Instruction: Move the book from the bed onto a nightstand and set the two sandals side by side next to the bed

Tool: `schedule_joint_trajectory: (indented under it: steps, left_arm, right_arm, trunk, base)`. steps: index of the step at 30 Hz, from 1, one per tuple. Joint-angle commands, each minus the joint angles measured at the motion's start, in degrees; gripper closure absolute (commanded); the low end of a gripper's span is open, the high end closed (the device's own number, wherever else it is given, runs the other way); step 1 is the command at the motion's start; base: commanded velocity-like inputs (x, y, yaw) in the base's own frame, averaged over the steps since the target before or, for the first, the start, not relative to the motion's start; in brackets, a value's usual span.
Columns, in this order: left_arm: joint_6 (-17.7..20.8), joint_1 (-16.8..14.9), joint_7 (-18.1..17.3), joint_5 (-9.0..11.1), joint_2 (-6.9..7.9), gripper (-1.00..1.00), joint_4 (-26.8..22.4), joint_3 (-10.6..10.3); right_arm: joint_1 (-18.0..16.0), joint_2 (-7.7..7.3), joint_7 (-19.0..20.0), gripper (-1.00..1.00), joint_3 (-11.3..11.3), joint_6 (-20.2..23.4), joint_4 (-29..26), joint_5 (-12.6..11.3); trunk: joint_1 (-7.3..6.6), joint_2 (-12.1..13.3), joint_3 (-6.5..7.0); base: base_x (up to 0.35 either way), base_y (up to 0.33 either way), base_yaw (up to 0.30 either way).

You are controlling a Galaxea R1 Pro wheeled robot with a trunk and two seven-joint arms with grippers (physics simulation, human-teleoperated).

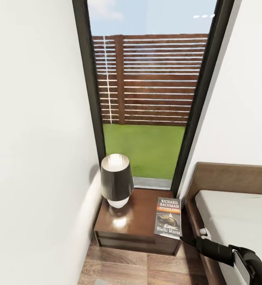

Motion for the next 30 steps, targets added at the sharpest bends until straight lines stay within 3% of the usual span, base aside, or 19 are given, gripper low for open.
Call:
schedule_joint_trajectory:
  steps: [1, 12, 19, 30]
  left_arm:
    - [0.31, -0.03, 0.36, 0.58, 0.03, -1.0, -0.13, -0.49]
    - [0.31, -0.03, 0.36, 0.58, -0.02, -1.0, -0.13, -0.49]
    - [0.31, -0.03, 0.36, 0.58, -0.05, -1.0, -0.13, -0.49]
    - [0.31, -0.03, 0.36, 0.58, -0.06, -1.0, -0.13, -0.49]
  right_arm:
    - [-0.06, 0.0, 0.07, 1.0, -0.06, 0.46, 0.01, -0.31]
    - [-0.03, -0.45, 0.47, 1.0, 0.01, 0.18, 0.02, -0.4]
    - [0.0, -0.57, 0.57, 1.0, -0.04, 0.13, 0.02, -0.52]
    - [0.01, -0.61, 0.63, 1.0, -0.06, 0.14, 0.02, -0.54]
  trunk:
    - [0.06, -0.12, -0.18]
    - [0.06, -0.12, -0.73]
    - [0.06, -0.12, -0.81]
    - [0.06, -0.12, -0.9]
  base:
    - [0.275, 0.0, -0.116]
    - [0.241, 0.0, -0.109]
    - [0.076, 0.0, -0.081]
    - [0.015, 0.0, -0.222]
